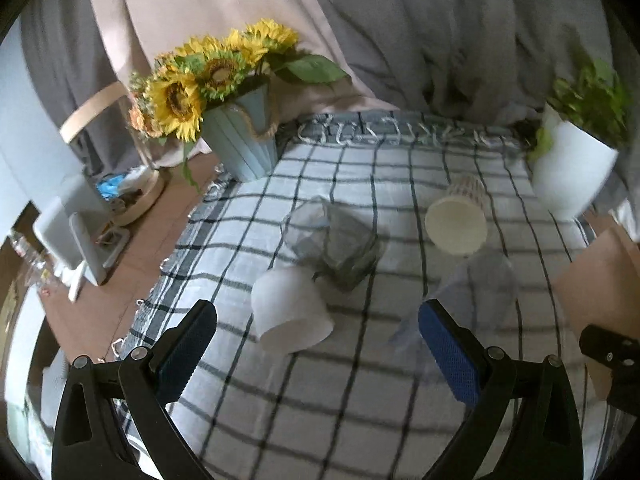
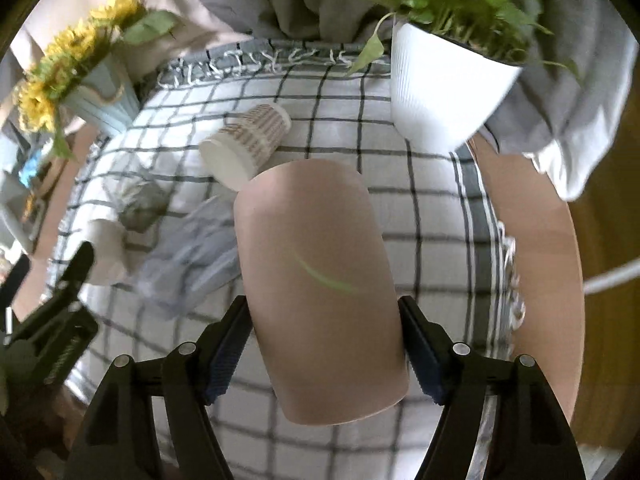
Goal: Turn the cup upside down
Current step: 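Lift the pink cup with the right gripper and rotate it upright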
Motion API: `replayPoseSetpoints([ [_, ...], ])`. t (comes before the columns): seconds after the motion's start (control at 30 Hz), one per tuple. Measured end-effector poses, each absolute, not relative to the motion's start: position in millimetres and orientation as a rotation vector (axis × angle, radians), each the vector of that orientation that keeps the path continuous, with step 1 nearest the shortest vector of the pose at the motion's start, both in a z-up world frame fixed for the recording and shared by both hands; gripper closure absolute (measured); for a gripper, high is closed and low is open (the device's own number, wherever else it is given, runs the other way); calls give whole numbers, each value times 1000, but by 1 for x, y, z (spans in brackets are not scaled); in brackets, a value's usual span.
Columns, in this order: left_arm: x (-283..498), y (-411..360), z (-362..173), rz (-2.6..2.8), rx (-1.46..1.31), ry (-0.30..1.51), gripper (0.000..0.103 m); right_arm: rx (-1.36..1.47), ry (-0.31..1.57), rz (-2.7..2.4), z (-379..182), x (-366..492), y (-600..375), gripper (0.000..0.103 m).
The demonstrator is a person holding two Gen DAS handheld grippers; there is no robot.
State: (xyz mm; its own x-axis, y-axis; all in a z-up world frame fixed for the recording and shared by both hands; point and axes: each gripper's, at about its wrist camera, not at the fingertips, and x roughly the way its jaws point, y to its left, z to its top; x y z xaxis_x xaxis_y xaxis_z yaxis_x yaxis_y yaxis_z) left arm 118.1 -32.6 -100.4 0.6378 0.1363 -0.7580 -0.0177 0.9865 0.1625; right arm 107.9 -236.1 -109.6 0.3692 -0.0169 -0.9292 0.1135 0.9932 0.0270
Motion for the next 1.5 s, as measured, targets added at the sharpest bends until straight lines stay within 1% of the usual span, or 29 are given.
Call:
replayPoseSetpoints([
  [0.2,101,17,-102,2,144,927,0,215,1205,-111,-109,70,-197,30],
  [0.37,100,55,-107,3,161,942,0,290,1233,-96,-125,54,-153,30],
  [0.57,105,91,-125,-25,173,1013,0,373,1259,-48,-151,55,-111,30],
  [0.73,111,107,-139,-44,188,1066,0,456,1245,-56,-172,62,-92,30],
  [0.9,116,117,-147,-44,216,1086,0,509,1276,-77,-196,66,-79,30],
  [1.17,117,127,-146,-50,211,1084,0,549,1301,-102,-210,67,-65,30],
  [1.37,111,128,-145,-56,209,1078,0,540,1299,-106,-210,65,-64,30],
  [1.4,110,128,-144,-57,208,1079,0,538,1299,-96,-210,65,-63,29],
  [1.47,106,128,-141,-57,198,1077,0,537,1292,-82,-207,64,-61,24],
  [1.5,104,127,-140,-57,195,1075,0,535,1285,-78,-204,62,-61,23],
])
